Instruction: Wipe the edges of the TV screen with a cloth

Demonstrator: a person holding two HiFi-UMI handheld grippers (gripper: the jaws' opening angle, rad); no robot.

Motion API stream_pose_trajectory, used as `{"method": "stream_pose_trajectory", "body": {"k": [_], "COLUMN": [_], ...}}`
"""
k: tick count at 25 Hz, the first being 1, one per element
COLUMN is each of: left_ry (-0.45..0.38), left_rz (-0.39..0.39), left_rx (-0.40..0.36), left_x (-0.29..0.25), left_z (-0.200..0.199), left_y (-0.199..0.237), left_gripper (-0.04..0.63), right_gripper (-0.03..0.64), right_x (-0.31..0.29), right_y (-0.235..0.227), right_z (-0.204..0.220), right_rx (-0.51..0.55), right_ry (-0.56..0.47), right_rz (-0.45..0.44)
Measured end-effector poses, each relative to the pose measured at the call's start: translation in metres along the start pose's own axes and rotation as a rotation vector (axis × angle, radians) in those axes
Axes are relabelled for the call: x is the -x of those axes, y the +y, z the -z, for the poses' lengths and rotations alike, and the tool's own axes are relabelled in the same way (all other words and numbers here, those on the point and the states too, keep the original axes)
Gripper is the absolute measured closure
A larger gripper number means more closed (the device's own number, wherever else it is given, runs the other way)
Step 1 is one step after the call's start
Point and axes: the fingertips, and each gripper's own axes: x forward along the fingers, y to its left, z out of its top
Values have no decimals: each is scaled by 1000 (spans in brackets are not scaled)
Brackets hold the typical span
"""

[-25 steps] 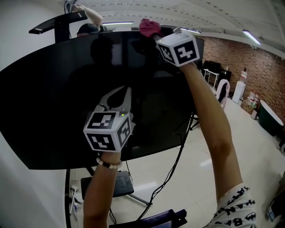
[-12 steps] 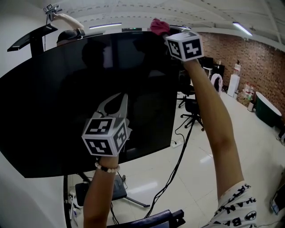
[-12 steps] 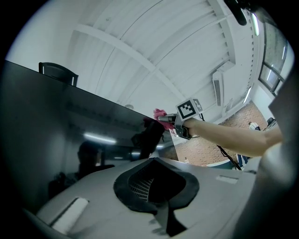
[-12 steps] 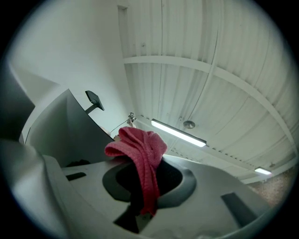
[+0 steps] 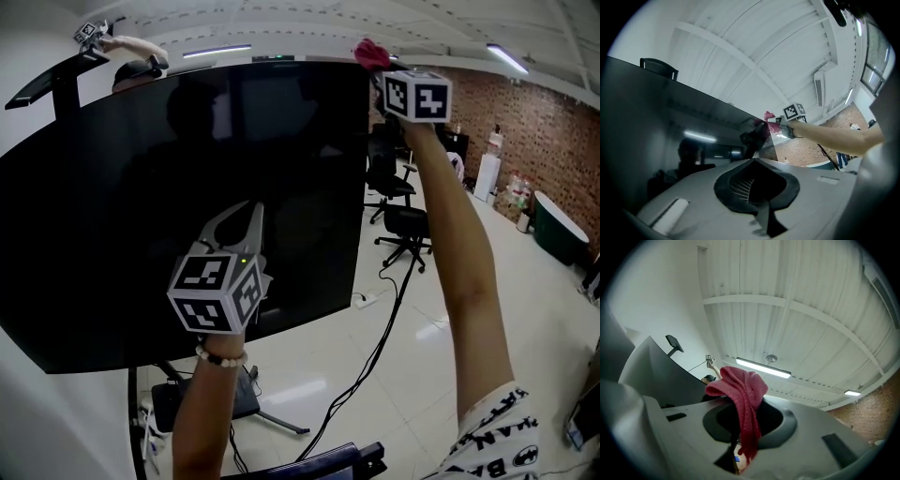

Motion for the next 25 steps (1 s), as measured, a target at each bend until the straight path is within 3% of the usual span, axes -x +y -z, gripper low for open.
{"method": "stream_pose_trajectory", "body": {"k": [3, 9, 25], "left_ry": [16, 49, 155], "left_rz": [3, 11, -45], "left_rx": [9, 21, 102], "left_x": [3, 9, 53], "left_z": [9, 27, 111], "left_y": [0, -6, 0], "left_gripper": [595, 595, 595], "right_gripper": [541, 541, 541], "right_x": [4, 19, 75], "right_y": [-6, 14, 66], "right_z": [14, 60, 198], "right_rx": [-29, -69, -53], "right_ry": [43, 123, 234], "right_rz": [19, -53, -62]}}
